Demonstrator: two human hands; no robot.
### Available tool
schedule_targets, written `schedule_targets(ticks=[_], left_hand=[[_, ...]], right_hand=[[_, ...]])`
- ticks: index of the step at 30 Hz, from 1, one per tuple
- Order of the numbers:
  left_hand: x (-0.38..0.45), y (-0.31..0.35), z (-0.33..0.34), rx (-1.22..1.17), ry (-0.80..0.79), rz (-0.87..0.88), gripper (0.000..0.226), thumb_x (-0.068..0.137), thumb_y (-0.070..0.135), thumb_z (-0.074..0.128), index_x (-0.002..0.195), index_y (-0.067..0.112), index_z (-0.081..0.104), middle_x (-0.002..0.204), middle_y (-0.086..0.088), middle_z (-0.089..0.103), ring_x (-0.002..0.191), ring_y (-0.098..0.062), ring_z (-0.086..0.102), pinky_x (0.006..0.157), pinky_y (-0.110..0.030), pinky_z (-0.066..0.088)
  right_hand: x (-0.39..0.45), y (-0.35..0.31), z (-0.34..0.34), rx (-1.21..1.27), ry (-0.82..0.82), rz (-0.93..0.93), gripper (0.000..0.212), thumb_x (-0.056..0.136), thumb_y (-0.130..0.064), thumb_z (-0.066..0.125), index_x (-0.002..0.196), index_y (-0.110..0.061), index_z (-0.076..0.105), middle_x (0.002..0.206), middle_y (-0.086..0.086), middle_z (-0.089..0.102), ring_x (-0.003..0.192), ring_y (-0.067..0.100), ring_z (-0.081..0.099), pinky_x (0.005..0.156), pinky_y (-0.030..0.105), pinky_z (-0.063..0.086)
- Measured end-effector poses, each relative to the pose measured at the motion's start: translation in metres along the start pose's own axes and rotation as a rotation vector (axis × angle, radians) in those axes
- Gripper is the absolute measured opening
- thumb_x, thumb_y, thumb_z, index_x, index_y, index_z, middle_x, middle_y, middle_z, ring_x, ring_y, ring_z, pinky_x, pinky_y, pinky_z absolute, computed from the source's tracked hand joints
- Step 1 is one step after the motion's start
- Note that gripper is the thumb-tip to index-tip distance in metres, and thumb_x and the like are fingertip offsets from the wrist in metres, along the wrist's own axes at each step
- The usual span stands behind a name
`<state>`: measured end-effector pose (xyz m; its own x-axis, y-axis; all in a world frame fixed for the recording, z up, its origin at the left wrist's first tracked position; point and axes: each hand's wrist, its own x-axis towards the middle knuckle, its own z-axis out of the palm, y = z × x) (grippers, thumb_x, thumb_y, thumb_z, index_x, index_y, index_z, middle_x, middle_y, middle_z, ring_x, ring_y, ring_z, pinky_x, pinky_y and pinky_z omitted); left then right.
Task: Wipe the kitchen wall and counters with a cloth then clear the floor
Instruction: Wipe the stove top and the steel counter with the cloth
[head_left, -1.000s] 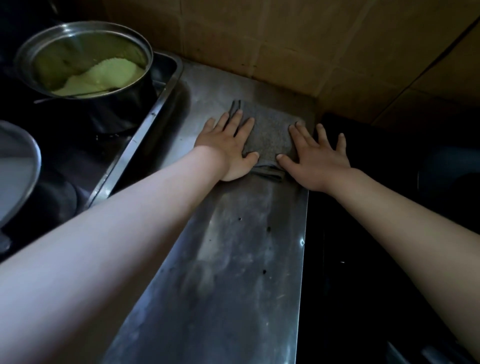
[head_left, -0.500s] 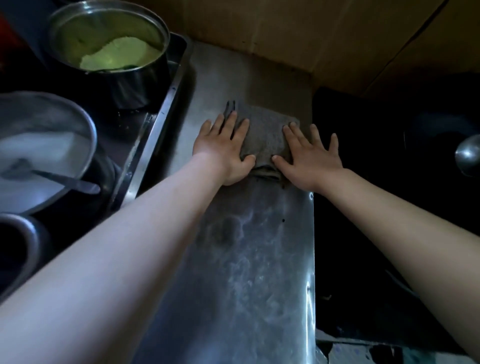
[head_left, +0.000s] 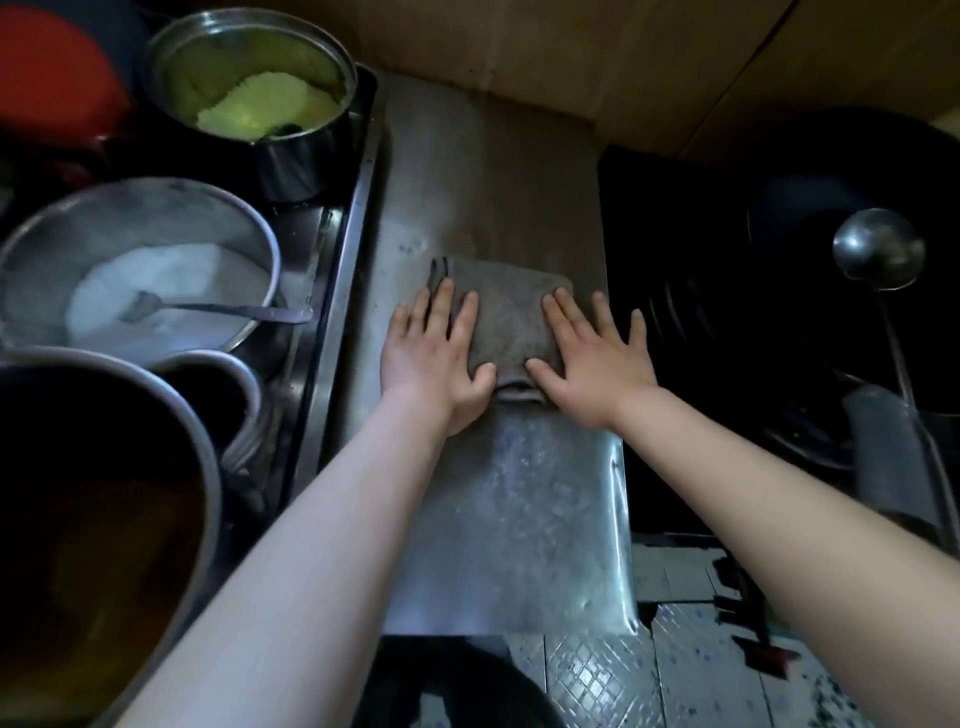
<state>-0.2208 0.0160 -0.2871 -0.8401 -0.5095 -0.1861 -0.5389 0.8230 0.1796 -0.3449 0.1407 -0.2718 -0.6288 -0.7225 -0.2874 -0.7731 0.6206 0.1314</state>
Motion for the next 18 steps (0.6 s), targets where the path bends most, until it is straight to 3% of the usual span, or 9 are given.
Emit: schedule_targets(ticks=[18], left_hand=[[-0.094, -0.001, 0.01, -0.04, -0.078, 0.02, 0.075, 0.092, 0.051, 0.031, 0.149, 0.023, -0.009, 0.158, -0.005, -0.012, 0.146, -0.024, -0.008, 0.116, -0.041, -0.004]], right_hand=[[-0.095, -0.025, 0.019, 0.099, -0.091, 0.053, 0.078, 0.09, -0.065, 0.026, 0.15, -0.03, -0.011, 0.158, -0.012, -0.015, 0.146, 0.024, -0.015, 0.114, 0.053, -0.006]])
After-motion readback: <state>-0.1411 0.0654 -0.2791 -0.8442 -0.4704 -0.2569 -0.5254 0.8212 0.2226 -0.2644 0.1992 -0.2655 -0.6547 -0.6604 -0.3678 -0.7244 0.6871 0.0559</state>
